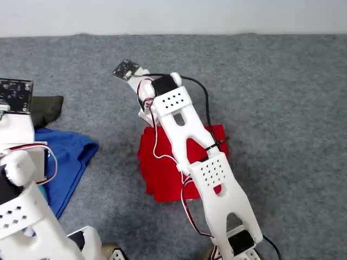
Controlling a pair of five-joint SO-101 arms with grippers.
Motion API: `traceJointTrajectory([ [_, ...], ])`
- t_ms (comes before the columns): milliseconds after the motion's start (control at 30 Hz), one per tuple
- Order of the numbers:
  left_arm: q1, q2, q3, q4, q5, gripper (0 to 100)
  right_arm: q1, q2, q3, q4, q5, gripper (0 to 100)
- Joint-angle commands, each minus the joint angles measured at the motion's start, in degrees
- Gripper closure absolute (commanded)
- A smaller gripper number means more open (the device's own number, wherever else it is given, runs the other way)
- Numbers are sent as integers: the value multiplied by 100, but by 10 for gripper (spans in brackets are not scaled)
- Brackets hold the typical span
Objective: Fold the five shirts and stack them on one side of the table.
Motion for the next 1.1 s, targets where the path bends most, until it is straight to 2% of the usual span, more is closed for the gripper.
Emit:
traceJointTrajectory([
  [0,0,-105,-22,97,-9,983,48,-75,-835,655,62,989],
  [167,0,-105,-22,97,-9,983,207,-488,-615,646,62,988],
  [500,9,-105,-22,97,-9,983,13,-2009,2549,611,97,988],
  [667,9,-97,-22,44,-9,983,-251,-1587,2655,462,97,988],
  [933,9,-97,-22,53,-9,983,-400,-1121,2303,-963,62,989],
  [1067,9,-97,-22,53,-9,983,-330,-927,1996,-1297,70,989],
])
